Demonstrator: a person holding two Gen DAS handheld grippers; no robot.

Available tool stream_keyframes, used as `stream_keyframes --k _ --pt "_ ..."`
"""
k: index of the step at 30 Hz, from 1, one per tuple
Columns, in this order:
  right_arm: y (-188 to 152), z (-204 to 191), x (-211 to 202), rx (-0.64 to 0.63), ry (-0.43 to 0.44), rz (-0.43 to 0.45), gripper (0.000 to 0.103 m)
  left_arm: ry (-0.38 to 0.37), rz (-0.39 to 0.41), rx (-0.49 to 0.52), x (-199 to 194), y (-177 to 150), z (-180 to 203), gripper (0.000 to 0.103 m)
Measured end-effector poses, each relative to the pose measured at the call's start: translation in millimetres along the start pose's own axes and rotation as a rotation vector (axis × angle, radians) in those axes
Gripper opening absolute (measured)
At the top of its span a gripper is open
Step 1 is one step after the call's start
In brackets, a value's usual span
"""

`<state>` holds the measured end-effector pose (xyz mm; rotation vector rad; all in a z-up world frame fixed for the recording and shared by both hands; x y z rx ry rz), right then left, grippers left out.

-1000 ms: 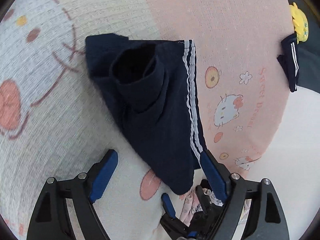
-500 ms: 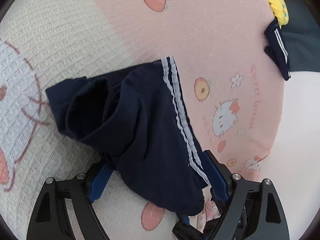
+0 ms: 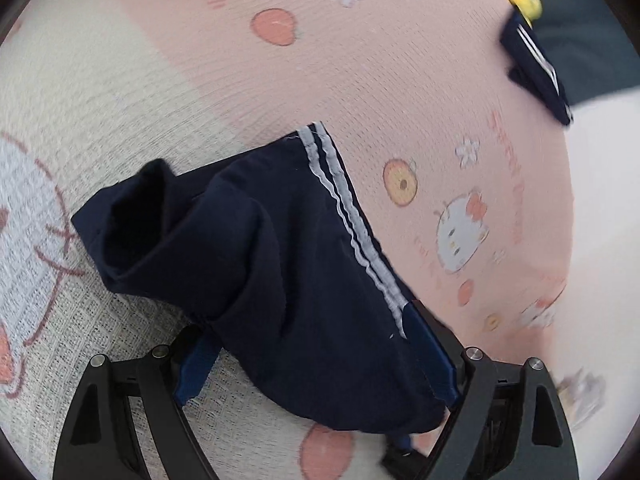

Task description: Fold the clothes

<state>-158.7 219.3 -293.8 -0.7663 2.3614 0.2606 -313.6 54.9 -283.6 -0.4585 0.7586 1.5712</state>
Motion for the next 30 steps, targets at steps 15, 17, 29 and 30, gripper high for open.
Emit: stream_keyframes --k 15,17,29,30 --pt "-8 -12 -1 -0.142 -0.205 0.081 0.015 0.487 -0.019 0.331 25 -1 26 0.057" --pt "-8 -9 -3 -0.125 -0.172 0.061 0.015 0.382 -0.053 0.282 25 5 26 0.084" --pt "-13 -15 -13 -0.169 -0.307 0.063 0.012 0.621 -0.058 0.385 39 -5 41 0.071" --pt "-13 -16 -13 -0.17 -0.315 0.065 0.012 0.616 -0.06 0.375 34 -4 38 0.067"
Point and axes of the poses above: each gripper's, at about its wrist camera, not at the fingertips, and x roughly the way its jaws point, z to its right, y to its top, the point moved 6 cm from there along x, roughly the way its jaws point, and after that the axes turned 15 degrees about -z, right-handed, at the moved point
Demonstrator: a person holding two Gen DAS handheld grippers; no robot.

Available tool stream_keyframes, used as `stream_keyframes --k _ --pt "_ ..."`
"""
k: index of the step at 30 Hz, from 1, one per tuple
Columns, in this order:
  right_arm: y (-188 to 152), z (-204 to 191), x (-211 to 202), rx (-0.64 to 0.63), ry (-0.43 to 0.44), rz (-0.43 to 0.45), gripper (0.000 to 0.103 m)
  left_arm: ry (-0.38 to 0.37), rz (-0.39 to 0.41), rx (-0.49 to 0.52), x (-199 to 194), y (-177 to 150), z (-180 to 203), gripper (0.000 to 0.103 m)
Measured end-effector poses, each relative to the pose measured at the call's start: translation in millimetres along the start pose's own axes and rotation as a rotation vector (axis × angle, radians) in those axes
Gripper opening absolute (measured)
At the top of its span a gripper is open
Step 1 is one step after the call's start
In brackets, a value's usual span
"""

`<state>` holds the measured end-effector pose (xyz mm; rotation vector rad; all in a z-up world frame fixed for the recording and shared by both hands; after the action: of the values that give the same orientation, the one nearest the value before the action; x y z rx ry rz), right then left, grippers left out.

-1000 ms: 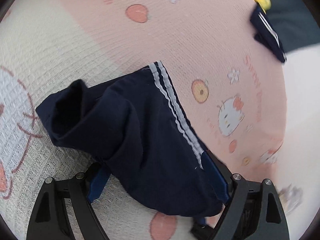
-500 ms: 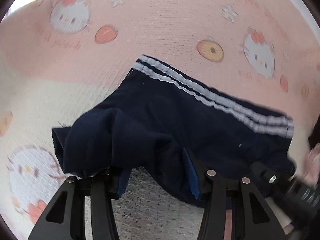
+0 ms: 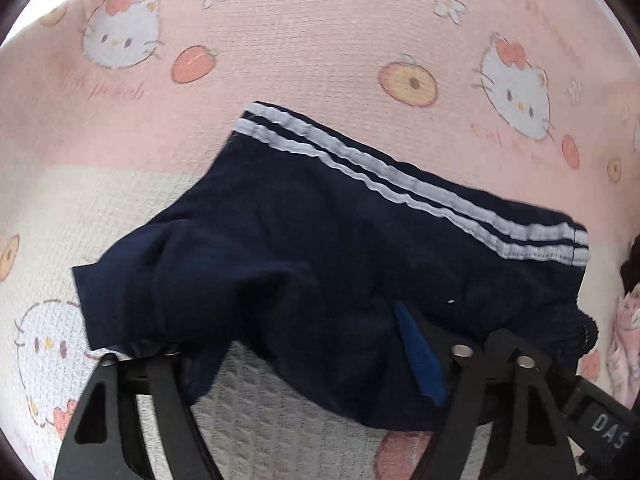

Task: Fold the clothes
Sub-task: 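Fold the pants over once more with both grippers and press them flat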

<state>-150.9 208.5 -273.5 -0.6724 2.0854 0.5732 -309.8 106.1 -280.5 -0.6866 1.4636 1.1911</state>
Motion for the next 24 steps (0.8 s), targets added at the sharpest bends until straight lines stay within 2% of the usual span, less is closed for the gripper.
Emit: stream_keyframes --k 2,5,8,10,11,14,19,21,24 --pt "2 -6 5 -0.008 -0.008 0.006 0.012 0.002 -0.003 -0.017 -4 3 -8 0.04" --pt "5 -12 10 -0.034 -0.037 0.007 0.012 -0.037 -0.007 -0.091 -11 0 -29 0.023" --pt "8 -17 12 -0.05 -0.075 -0.001 0.012 -0.098 -0.022 -0.181 -16 -5 -48 0.016" --pt "9 -20 12 -0.061 -0.096 -0.005 0.013 -0.131 -0.032 -0.203 -18 -7 -54 0.014" --pt "9 -21 11 -0.064 -0.105 -0.006 0.013 -0.123 -0.036 -0.196 -19 -8 -54 0.013" --pt "7 -22 8 -0.072 -0.126 -0.018 0.013 -0.063 -0.014 -0.144 -29 -11 -45 0.013" --pt "-9 -20 -11 -0.081 -0.092 -0.01 0.013 0.011 0.042 -0.014 -53 -19 -29 0.013" --pt "-17 -19 -16 -0.09 -0.101 -0.033 0.013 0.003 0.022 0.001 -56 -22 -27 0.013" --pt "-30 -16 -25 -0.111 -0.107 -0.058 0.013 -0.061 -0.026 -0.032 -59 -31 -33 0.012"
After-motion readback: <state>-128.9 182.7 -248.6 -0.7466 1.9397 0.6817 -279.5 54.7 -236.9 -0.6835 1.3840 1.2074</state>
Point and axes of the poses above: each gripper's, at about its wrist camera, not at the fingertips, and x roughly the way its jaws point, z to its right, y to its top, the point moved 6 cm from there along x, roughly the way its jaws point, and after that the axes turned 15 degrees about -z, right-handed, at the moved point
